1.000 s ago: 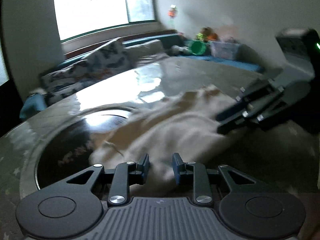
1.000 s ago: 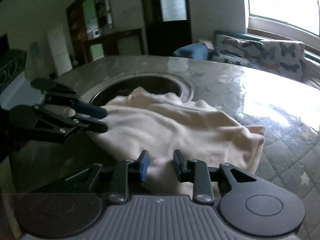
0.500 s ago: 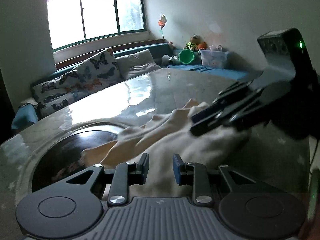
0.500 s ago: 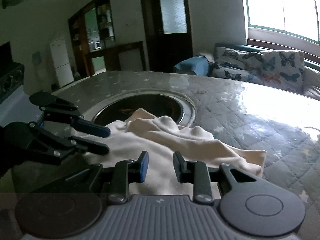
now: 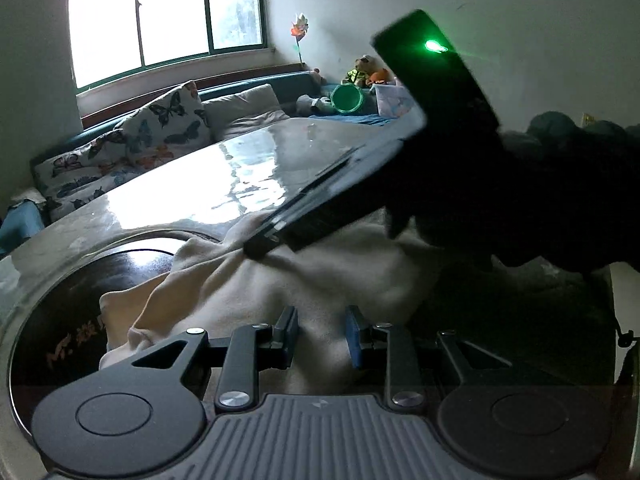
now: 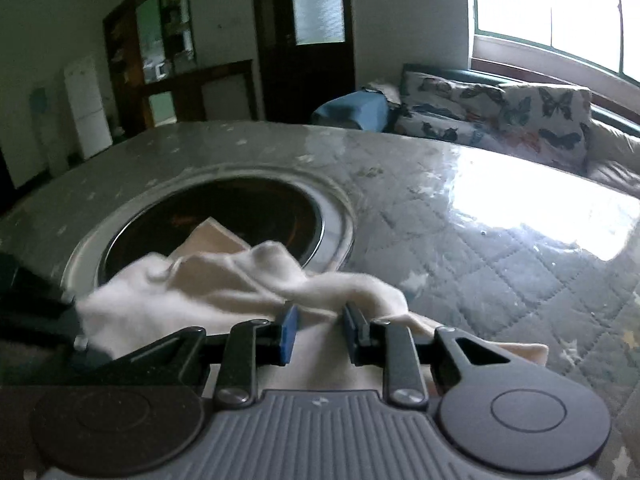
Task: Fold clothes
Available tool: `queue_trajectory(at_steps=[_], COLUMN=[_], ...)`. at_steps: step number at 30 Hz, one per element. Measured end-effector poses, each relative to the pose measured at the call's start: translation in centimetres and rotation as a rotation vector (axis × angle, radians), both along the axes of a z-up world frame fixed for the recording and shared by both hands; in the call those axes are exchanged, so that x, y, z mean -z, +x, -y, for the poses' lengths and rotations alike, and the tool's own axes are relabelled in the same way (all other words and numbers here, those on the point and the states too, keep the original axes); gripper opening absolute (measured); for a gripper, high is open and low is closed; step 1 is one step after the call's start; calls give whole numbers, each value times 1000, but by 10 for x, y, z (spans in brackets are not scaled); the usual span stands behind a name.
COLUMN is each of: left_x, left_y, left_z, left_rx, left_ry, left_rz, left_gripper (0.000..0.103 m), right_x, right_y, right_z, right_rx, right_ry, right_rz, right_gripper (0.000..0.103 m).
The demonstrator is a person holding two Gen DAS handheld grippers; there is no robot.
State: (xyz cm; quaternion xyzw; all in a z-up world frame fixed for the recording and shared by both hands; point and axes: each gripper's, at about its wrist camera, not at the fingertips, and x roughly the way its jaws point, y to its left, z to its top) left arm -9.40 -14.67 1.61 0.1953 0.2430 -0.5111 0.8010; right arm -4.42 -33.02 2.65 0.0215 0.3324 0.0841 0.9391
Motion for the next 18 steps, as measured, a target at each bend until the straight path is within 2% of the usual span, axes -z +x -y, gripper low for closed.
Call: queue_trajectory(at_steps=[5, 9, 13, 18], left_x=[2, 4, 4, 3], left_y=[1, 2, 0, 1], left_z=[-1, -1, -3, -3], left_rx=[-6, -9, -14, -19], left_ry=[-17, -25, -31, -40], left_rz=[-11, -15, -17, -25], left_gripper=[30, 30, 30, 30], right_x=[-16, -13, 5, -4], right_y=[-4, 3, 25, 33], right_z=[-3, -23, -34, -31], right_rx=[-43, -140, -123, -109], right_ry=[42, -5, -71, -7], right_rz=[29, 9, -31, -13], right_gripper=[24, 24, 24, 24])
